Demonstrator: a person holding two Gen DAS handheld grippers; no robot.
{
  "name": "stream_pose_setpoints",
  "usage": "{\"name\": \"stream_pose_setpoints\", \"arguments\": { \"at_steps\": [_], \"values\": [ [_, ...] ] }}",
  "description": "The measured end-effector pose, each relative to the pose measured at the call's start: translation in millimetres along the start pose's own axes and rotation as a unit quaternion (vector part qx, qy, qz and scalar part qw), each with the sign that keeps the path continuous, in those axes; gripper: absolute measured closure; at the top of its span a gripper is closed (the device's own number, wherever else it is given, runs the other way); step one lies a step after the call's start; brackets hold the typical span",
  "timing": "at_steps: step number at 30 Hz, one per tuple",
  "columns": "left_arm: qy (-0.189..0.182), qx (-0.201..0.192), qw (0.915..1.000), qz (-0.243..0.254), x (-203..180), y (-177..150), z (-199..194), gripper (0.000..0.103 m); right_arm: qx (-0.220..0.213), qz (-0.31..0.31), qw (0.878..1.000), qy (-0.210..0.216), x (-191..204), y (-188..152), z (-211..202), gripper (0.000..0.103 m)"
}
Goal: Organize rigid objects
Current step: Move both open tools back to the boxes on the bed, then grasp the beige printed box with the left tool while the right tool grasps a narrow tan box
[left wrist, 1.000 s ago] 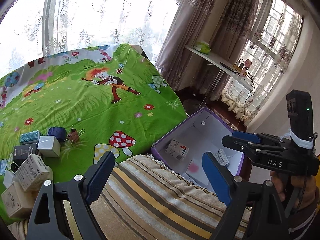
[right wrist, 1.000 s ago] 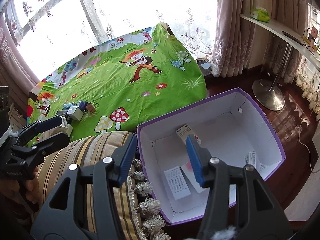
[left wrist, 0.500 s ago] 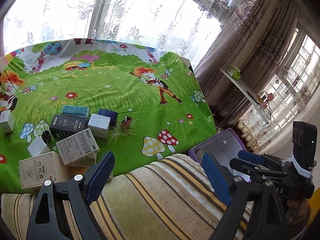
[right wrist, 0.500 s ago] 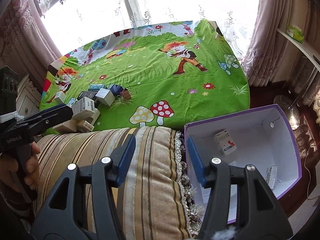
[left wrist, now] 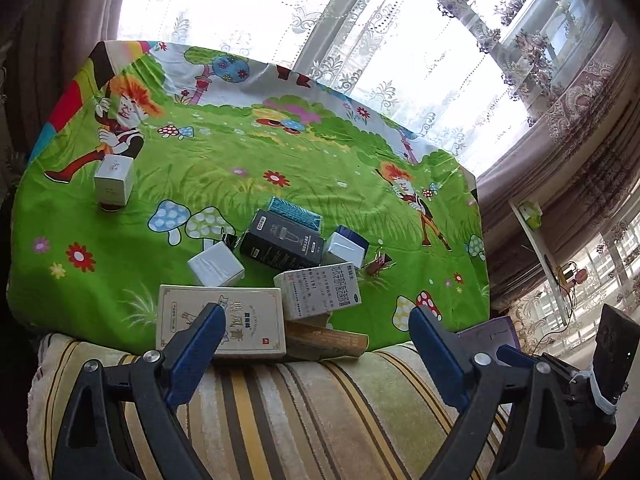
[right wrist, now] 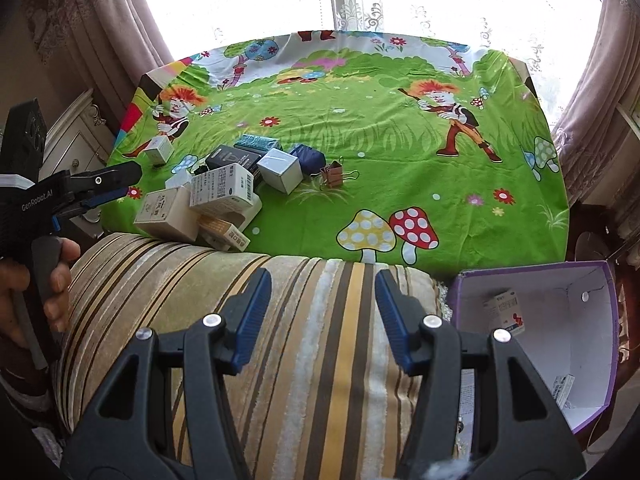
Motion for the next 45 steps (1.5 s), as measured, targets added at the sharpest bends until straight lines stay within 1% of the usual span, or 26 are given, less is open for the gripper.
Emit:
{"name": "stream_pose_setpoints", "arguments": {
  "at_steps": [3,7,12,17,22,25,29,35,38,43,45],
  "values": [
    [0.014,0.003,0.9997,-0.019,16,3,1,0.002,0.009,-0.016,1.0,0.008,13,0,9,0.045],
    [0.035,0.015,0.9984,-0.041,36,3,6,0.0,0.023,-0.037,0.999,0.013,26,-1,21,0.044],
    [0.05,0.051,0.9963,-0.049,50,-4,18,0.0,0.042,-0.076,0.996,0.023,45,-1,38,0.042],
    [0.066,0.076,0.994,-0.044,57,-13,30,0.0,0.056,-0.104,0.992,0.042,64,2,56,0.042],
    [0.082,0.092,0.9916,-0.041,64,-19,39,0.0,0.071,-0.145,0.985,0.065,87,3,74,0.042],
    [0.09,0.097,0.9906,-0.037,66,-19,42,0.0,0.086,-0.165,0.98,0.069,95,2,88,0.042],
    [0.096,0.106,0.9891,-0.036,69,-20,46,0.0,0.091,-0.193,0.974,0.071,104,4,99,0.042],
    [0.103,0.119,0.9871,-0.033,71,-25,51,0.0,0.106,-0.216,0.967,0.082,113,2,115,0.042],
    [0.106,0.123,0.9862,-0.033,74,-26,52,0.0,0.109,-0.223,0.965,0.083,115,3,121,0.046],
    [0.105,0.133,0.9851,-0.03,74,-28,56,0.0,0.122,-0.224,0.963,0.087,116,1,131,0.062],
    [0.103,0.133,0.9854,-0.029,73,-28,55,0.0,0.124,-0.227,0.962,0.089,117,0,132,0.064]
  ]
}}
Point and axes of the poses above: each gripper's, at about its wrist camera, not at the fingertips, and z roughly the way its jaws point, x to its left, y to its top, the point moved 9 cm from there along z, roughly the way its jaws point, and after that the axes turned 8 degrees about -x, right-handed, at the moved point
